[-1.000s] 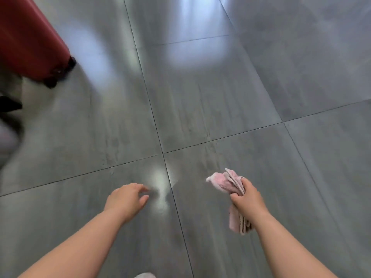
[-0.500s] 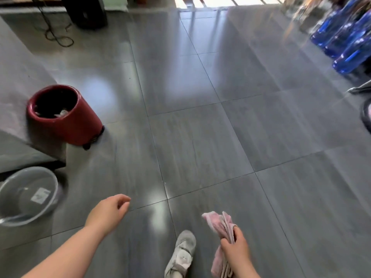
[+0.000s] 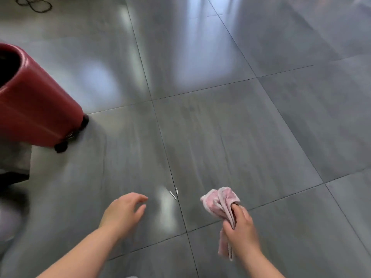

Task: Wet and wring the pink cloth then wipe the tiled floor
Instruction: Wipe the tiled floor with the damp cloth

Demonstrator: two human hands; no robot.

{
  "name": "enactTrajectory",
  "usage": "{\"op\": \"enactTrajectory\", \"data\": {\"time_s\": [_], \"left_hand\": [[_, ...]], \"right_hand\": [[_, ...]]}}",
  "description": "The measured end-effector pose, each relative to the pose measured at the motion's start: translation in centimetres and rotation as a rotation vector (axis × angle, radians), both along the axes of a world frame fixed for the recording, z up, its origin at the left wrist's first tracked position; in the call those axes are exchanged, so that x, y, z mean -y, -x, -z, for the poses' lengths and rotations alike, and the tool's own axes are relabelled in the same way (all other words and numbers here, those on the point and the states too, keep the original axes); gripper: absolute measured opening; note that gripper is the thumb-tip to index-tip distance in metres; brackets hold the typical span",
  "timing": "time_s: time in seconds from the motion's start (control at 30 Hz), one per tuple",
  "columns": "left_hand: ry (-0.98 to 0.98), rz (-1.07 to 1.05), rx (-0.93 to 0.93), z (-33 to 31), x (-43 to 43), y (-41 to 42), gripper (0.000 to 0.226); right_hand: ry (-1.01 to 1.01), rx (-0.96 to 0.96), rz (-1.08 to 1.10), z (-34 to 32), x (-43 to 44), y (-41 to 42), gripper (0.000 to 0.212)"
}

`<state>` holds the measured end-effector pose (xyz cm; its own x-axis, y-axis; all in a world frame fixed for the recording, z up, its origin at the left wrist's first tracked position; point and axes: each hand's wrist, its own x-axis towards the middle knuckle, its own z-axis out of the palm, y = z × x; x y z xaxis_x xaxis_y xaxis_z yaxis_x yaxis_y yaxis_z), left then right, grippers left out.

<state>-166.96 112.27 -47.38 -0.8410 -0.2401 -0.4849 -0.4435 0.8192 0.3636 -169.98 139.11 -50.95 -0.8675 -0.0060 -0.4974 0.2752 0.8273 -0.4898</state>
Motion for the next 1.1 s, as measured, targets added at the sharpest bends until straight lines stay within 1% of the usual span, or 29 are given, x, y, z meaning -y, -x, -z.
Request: {"op": "enactTrajectory", "data": {"time_s": [0.03, 0.07, 0.13, 0.17, 0.23, 0.27, 0.33, 0.37, 0.47, 0.5, 0.53, 0.6, 0.67, 0.7, 0.73, 0.77, 0.8, 0.87, 0.97, 1.0, 1.03, 1.07, 1.1], "left_hand": [[0.011, 0.066, 0.024, 3.4, 0.9, 0.7, 0.036], [0.014, 0.134, 0.076, 6.9, 1.7, 1.1, 0.047], [0.045, 0.231, 0.166, 13.3, 3.3, 1.8, 0.074], [0.079, 0.236, 0.173, 15.9, 4.1, 2.1, 0.082], [0.117, 0.112, 0.141, 20.4, 5.5, 2.2, 0.095], [0.125, 0.065, 0.136, 21.7, 6.1, 2.1, 0.102], [0.129, 0.092, 0.129, 23.7, 7.1, 1.9, 0.116], [0.126, 0.115, 0.154, 23.9, 7.3, 1.7, 0.118], [0.09, 0.078, 0.192, 24.2, 7.5, 1.8, 0.119], [0.082, 0.094, 0.175, 24.2, 7.5, 1.6, 0.122], [0.085, 0.123, 0.115, 24.7, 7.7, 1.4, 0.124], [0.169, 0.204, 0.183, 25.4, 8.5, 1.2, 0.125], [0.209, 0.28, 0.192, 25.7, 8.8, 1.1, 0.122], [0.154, 0.237, 0.216, 25.1, 8.7, 1.2, 0.127], [0.107, 0.16, 0.136, 24.8, 8.3, 1.5, 0.13], [0.062, 0.117, 0.118, 24.4, 8.0, 1.6, 0.129], [0.065, 0.13, 0.129, 24.6, 8.1, 1.5, 0.127], [0.08, 0.147, 0.134, 24.8, 8.4, 1.7, 0.125], [0.082, 0.152, 0.155, 24.6, 8.4, 1.5, 0.124], [0.061, 0.157, 0.168, 24.5, 8.3, 1.5, 0.124], [0.049, 0.154, 0.176, 24.7, 8.3, 1.5, 0.125], [0.052, 0.154, 0.187, 24.8, 8.3, 1.5, 0.125], [0.074, 0.162, 0.181, 24.9, 8.3, 1.5, 0.126]], "right_hand": [[0.0, -0.023, -0.03, 2.6, 0.9, 0.9, 0.043], [0.013, -0.038, -0.054, 5.2, 1.7, 1.8, 0.041], [0.082, -0.1, -0.087, 10.1, 2.7, 3.9, 0.035], [0.111, -0.144, -0.111, 12.3, 3.0, 4.9, 0.036], [0.104, -0.271, -0.182, 15.5, 3.4, 6.4, 0.053], [0.097, -0.34, -0.219, 16.5, 3.5, 6.7, 0.056], [0.065, -0.448, -0.337, 18.0, 3.7, 6.8, 0.047], [0.061, -0.48, -0.422, 18.7, 3.8, 6.3, 0.044], [0.05, -0.563, -0.729, 20.5, 5.1, 4.2, 0.045], [0.025, -0.599, -0.821, 21.3, 5.8, 3.6, 0.044], [0.002, -0.629, -0.881, 22.2, 6.6, 3.0, 0.042], [-0.005, -0.695, -0.924, 23.5, 8.4, 3.2, 0.039], [-0.01, -0.828, -0.984, 24.2, 10.4, 4.8, 0.04], [-0.008, -0.869, -1.019, 24.3, 11.5, 5.6, 0.04], [-0.021, -0.883, -1.039, 24.3, 12.6, 6.7, 0.039], [-0.056, -0.871, -1.033, 24.1, 13.4, 7.9, 0.039], [-0.097, -0.826, -0.992, 23.8, 14.0, 9.3, 0.038], [-0.189, -0.69, -0.853, 23.1, 14.0, 11.8, 0.038], [-0.273, -0.59, -0.723, 23.1, 9.5, 13.4, 0.036], [-0.28, -0.602, -0.68, 23.2, 7.2, 13.0, 0.035], [-0.264, -0.656, -0.628, 23.1, 5.1, 12.3, 0.033], [-0.244, -0.705, -0.608, 23.0, 3.2, 11.1, 0.031], [-0.228, -0.748, -0.624, 23.1, 2.0, 9.6, 0.035]]}}
